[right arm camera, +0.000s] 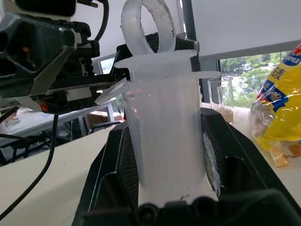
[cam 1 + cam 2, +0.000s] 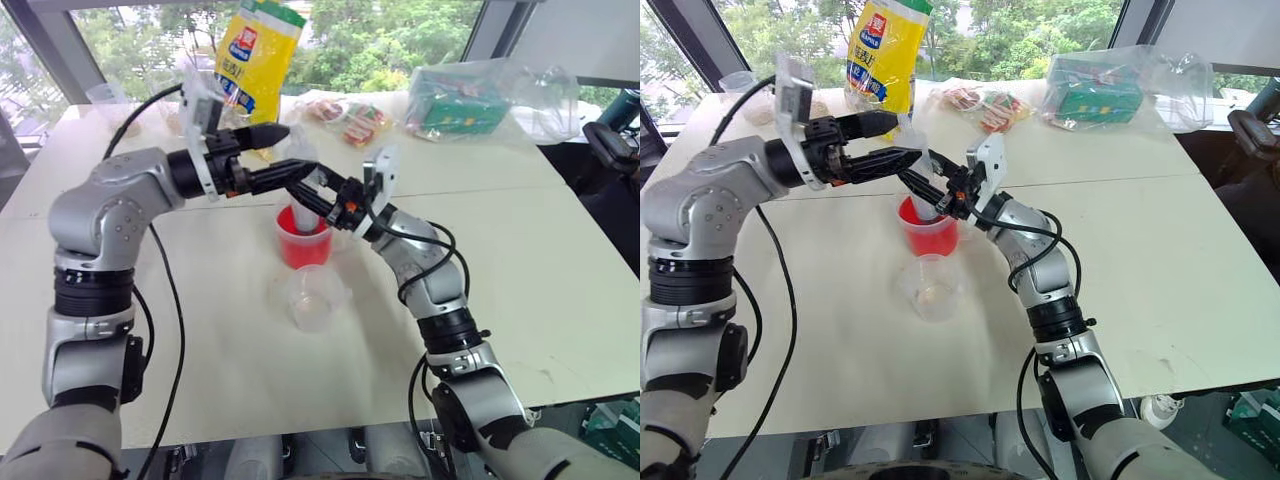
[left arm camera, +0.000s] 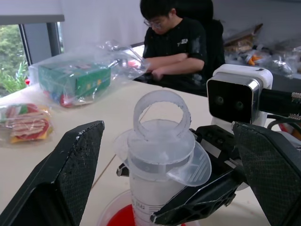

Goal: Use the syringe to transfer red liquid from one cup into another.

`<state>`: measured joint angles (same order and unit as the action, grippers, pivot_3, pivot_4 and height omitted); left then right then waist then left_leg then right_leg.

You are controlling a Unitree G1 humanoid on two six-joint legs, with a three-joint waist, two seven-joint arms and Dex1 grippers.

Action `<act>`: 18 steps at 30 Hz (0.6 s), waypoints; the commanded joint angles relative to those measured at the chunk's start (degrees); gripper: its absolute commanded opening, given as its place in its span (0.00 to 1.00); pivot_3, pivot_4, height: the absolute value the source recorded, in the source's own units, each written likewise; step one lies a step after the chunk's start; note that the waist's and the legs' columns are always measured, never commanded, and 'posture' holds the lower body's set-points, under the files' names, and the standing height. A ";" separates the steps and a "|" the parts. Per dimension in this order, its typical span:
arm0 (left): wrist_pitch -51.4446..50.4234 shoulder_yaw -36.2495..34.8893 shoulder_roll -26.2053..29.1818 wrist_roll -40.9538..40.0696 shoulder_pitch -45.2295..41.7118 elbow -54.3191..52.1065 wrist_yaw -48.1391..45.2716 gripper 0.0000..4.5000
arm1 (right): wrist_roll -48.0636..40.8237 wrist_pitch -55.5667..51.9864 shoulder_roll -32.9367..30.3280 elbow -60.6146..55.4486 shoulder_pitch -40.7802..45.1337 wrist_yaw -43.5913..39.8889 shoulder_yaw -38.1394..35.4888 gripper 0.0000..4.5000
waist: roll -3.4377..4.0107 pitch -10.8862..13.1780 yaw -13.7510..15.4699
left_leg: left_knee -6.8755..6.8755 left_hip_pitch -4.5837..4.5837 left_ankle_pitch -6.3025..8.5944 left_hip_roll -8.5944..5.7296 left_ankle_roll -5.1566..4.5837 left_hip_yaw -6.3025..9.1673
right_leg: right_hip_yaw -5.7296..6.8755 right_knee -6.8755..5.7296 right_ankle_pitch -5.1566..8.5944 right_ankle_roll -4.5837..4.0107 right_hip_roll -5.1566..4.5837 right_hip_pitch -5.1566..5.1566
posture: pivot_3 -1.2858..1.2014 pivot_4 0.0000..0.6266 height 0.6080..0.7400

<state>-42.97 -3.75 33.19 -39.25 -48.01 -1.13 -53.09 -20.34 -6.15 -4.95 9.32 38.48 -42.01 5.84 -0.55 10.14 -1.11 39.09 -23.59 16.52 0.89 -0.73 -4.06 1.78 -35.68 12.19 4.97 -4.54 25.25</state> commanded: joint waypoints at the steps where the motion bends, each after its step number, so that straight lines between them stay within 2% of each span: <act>1: 0.80 -1.28 0.14 -0.54 -2.23 -0.67 -0.59 1.00 | 0.07 1.30 0.39 -1.85 0.59 -0.18 -0.05 0.33 | 0.00 0.00 0.00 | 0.00 0.01 -0.01 0.00 0.01 0.00 | 0.00 -0.03 0.00 0.00 0.00 0.00 | 0.52 0.24 1.00; 6: -0.77 -2.85 2.59 -1.52 -1.48 -2.15 -1.07 1.00 | 0.20 1.52 0.15 -1.14 1.27 -0.23 -0.56 0.33 | 0.00 0.00 0.02 | 0.02 0.07 -0.03 0.00 0.05 0.01 | -0.04 -0.17 0.01 -0.01 0.00 0.00 | 0.52 0.24 1.00; 12: -6.33 -5.83 6.75 -7.39 0.04 -6.86 -2.76 1.00 | 0.40 1.78 -0.23 -0.27 1.53 -0.77 -0.83 0.33 | -0.01 0.01 -0.03 | 0.02 0.10 -0.04 0.02 0.06 0.02 | -0.06 -0.24 0.02 -0.02 -0.01 0.01 | 0.52 0.24 1.00; 18: -8.23 -5.03 6.35 -9.96 0.48 -9.43 -2.12 1.00 | 0.61 2.00 -0.34 0.67 2.07 -1.40 -1.08 0.33 | -0.01 0.01 0.16 | 0.05 0.11 -0.05 0.00 0.08 0.03 | -0.06 -0.28 0.02 -0.02 -0.02 0.00 | 0.52 0.24 1.00</act>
<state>-51.27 -8.18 39.69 -48.25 -47.32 -9.03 -55.58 -19.35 -5.66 -5.45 10.64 38.75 -43.18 5.41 -0.56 10.15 -0.94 39.15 -23.48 16.47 0.89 -0.65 -4.04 1.72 -35.96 12.21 4.95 -4.56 25.25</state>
